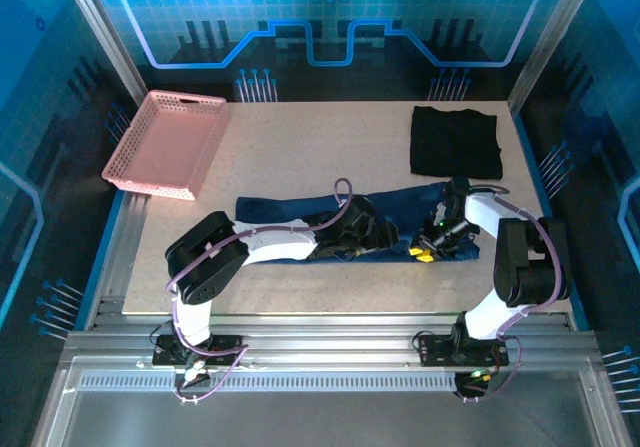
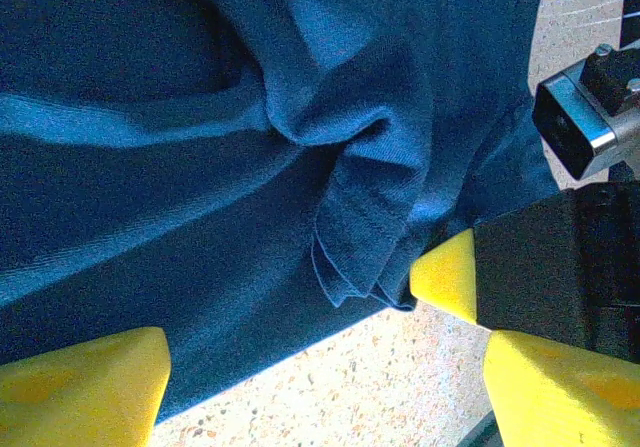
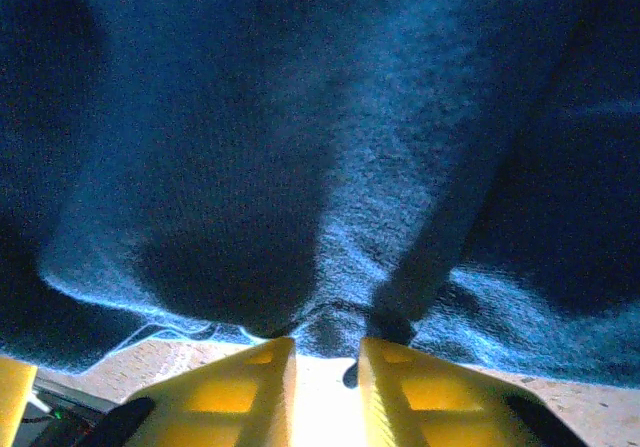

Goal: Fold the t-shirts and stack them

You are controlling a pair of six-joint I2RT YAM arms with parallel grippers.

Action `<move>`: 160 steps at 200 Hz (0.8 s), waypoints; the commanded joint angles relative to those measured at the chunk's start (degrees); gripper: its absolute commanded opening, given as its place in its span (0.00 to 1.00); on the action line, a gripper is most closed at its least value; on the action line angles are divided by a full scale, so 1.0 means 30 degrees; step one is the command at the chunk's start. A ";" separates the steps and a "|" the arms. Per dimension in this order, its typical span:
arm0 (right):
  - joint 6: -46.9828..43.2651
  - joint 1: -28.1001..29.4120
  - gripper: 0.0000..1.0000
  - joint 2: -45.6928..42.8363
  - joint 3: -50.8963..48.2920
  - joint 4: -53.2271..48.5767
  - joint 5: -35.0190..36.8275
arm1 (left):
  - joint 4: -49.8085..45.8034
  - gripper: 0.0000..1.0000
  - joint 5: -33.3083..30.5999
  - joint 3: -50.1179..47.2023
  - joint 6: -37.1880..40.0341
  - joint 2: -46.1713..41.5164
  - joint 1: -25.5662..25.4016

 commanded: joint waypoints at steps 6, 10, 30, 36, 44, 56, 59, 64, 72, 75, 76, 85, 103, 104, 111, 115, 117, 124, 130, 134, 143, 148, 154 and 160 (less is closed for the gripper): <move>0.0151 0.0098 0.11 0.0212 0.0273 -0.0174 0.0346 | -0.0169 0.83 -0.0254 -0.0345 -0.0080 -0.0420 0.0108; 0.0173 0.0084 0.08 0.0183 0.0266 -0.0178 0.0375 | -0.0188 0.83 -0.0256 -0.0341 -0.0084 -0.0420 0.0108; 0.0160 0.0069 0.00 -0.0335 0.0274 -0.0380 0.0684 | -0.0214 0.83 -0.0285 -0.0359 -0.0067 -0.0420 0.0115; 0.0153 0.0026 0.00 -0.0547 0.0274 -0.0507 0.0804 | -0.0203 0.83 -0.0309 -0.0341 -0.0084 -0.0427 0.0108; 0.0102 -0.0061 0.00 -0.0778 0.0757 -0.0680 0.0915 | -0.0202 0.83 -0.0314 -0.0341 -0.0059 -0.0422 0.0133; 0.0013 -0.0154 0.00 -0.1057 0.1087 -0.0973 0.1037 | -0.0194 0.83 -0.0289 -0.0315 -0.0140 -0.0394 0.0137; 0.0021 -0.0186 0.00 -0.1138 0.1166 -0.1017 0.1072 | -0.0157 0.83 -0.0286 -0.0312 -0.0157 -0.0391 0.0137; -0.0019 -0.0223 0.00 -0.1255 0.1278 -0.1105 0.1098 | -0.0091 0.83 -0.0242 -0.0312 -0.0219 -0.0363 0.0137; 0.0003 -0.0281 0.00 -0.1454 0.1423 -0.1224 0.1149 | -0.0041 0.83 -0.0227 -0.0284 -0.0257 -0.0307 0.0137; 0.0005 -0.0304 0.00 -0.1506 0.1476 -0.1254 0.1167 | -0.0024 0.83 -0.0220 -0.0257 -0.0271 -0.0289 0.0137; 0.0005 -0.0308 0.00 -0.1527 0.1490 -0.1258 0.1174 | -0.0019 0.83 -0.0209 -0.0270 -0.0265 -0.0281 0.0137; 0.0023 -0.0339 0.00 -0.1633 0.1623 -0.1398 0.1210 | -0.0010 0.83 -0.0187 -0.0198 -0.0311 -0.0219 0.0137; -0.0220 -0.0341 0.04 -0.1555 0.1775 -0.1764 0.1095 | 0.0016 0.83 -0.0126 -0.0107 -0.0274 -0.0157 0.0137; -0.0225 -0.0341 0.05 -0.1566 0.1757 -0.1777 0.1094 | 0.0016 0.83 -0.0133 -0.0107 -0.0267 -0.0157 0.0137; -0.0299 -0.0341 0.18 -0.1500 0.1604 -0.1762 0.1051 | 0.0023 0.83 -0.0135 -0.0085 -0.0235 -0.0156 0.0137; -0.0338 -0.0334 0.24 -0.1478 0.1514 -0.1671 0.1012 | 0.0035 0.83 -0.0161 -0.0103 -0.0240 -0.0156 0.0137; -0.0345 -0.0325 0.27 -0.1427 0.1448 -0.1650 0.1008 | 0.0043 0.83 -0.0152 -0.0113 -0.0233 -0.0134 0.0137; -0.0376 -0.0333 0.32 -0.1332 0.1226 -0.1464 0.0922 | 0.0053 0.83 -0.0145 -0.0121 -0.0276 -0.0127 0.0137; -0.0348 -0.0316 0.34 -0.1215 0.1039 -0.1291 0.0824 | 0.0074 0.83 -0.0145 -0.0159 -0.0311 -0.0127 0.0137; -0.0332 -0.0312 0.34 -0.1133 0.0942 -0.1174 0.0727 | 0.0120 0.83 -0.0139 -0.0167 -0.0304 -0.0116 0.0145; -0.0270 -0.0284 0.34 -0.0956 0.0706 -0.0925 0.0630 | 0.0162 0.83 -0.0117 -0.0217 -0.0319 -0.0127 0.0163; -0.0233 -0.0261 0.34 -0.0865 0.0594 -0.0779 0.0572 | 0.0164 0.83 -0.0138 -0.0247 -0.0343 -0.0127 0.0138; -0.0228 -0.0228 0.35 -0.0726 0.0489 -0.0643 0.0541 | 0.0176 0.83 -0.0139 -0.0268 -0.0344 -0.0153 0.0137; -0.0229 -0.0188 0.35 -0.0607 0.0479 -0.0493 0.0512 | 0.0182 0.83 -0.0165 -0.0275 -0.0326 -0.0171 0.0137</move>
